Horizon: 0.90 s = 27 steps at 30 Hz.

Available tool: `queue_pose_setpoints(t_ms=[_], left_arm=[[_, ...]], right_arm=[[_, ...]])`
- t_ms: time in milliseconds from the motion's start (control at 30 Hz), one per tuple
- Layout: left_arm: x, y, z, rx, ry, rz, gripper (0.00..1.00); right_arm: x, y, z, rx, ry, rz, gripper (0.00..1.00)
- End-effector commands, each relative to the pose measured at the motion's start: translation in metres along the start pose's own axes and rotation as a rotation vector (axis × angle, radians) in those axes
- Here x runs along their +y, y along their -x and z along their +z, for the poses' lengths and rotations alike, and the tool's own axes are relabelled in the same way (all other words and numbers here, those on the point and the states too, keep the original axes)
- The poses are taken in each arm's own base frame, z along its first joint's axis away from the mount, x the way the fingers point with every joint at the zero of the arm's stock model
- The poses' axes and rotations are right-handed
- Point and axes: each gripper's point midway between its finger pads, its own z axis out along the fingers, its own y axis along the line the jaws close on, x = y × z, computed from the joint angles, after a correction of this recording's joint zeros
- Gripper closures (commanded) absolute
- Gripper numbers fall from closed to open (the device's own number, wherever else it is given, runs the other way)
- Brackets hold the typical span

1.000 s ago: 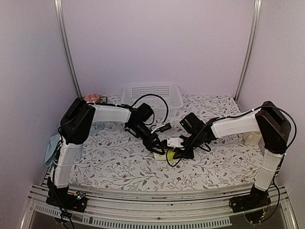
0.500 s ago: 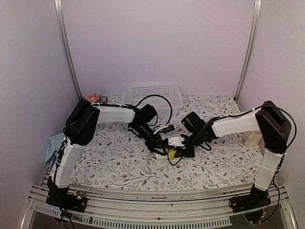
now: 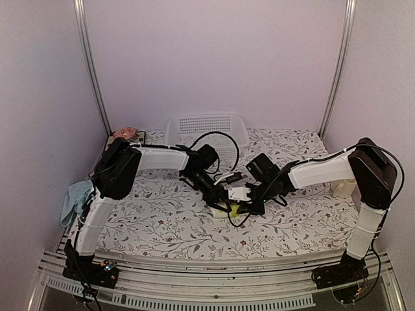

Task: Roll the towels
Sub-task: Pick up the towel from the center of the board.

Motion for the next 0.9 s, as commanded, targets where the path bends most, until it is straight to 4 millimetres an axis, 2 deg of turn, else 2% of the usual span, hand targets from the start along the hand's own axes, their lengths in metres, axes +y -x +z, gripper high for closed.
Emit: queue_pose_setpoints(t_ms=[0, 100, 267, 333, 467, 567, 600, 667, 733, 867], left_arm=[[0.003, -0.07, 0.038, 0.195, -0.005, -0.149, 0.46], [0.004, -0.074, 0.04, 0.204, -0.012, -0.163, 0.63], [0.003, -0.08, 0.039, 0.217, -0.019, -0.183, 0.84], [0.004, -0.084, 0.038, 0.22, -0.015, -0.195, 0.98], [0.005, -0.081, 0.034, 0.205, -0.012, -0.208, 1.0], [0.007, -0.071, 0.027, 0.181, 0.006, -0.21, 1.0], [0.009, -0.066, 0.023, 0.172, 0.019, -0.21, 1.0], [0.012, -0.055, 0.015, 0.149, 0.052, -0.208, 1.0], [0.014, -0.04, 0.004, 0.115, 0.1, -0.199, 1.0], [0.012, -0.006, -0.024, 0.036, 0.192, -0.182, 1.0]], right_arm=[[0.016, -0.046, 0.019, 0.169, 0.016, 0.038, 0.86], [0.013, -0.044, 0.016, 0.161, 0.002, 0.035, 0.86], [0.013, -0.05, 0.017, 0.186, -0.008, 0.039, 0.86], [0.012, -0.052, 0.018, 0.191, -0.013, 0.047, 0.85], [0.004, -0.043, 0.014, 0.162, -0.041, 0.069, 0.82], [-0.004, -0.035, 0.002, 0.145, -0.082, 0.092, 0.62], [-0.007, -0.032, -0.004, 0.136, -0.098, 0.103, 0.53], [-0.012, -0.025, -0.018, 0.113, -0.129, 0.129, 0.42], [-0.016, -0.018, -0.034, 0.086, -0.15, 0.159, 0.36], [-0.025, -0.004, -0.073, 0.016, -0.214, 0.239, 0.29]])
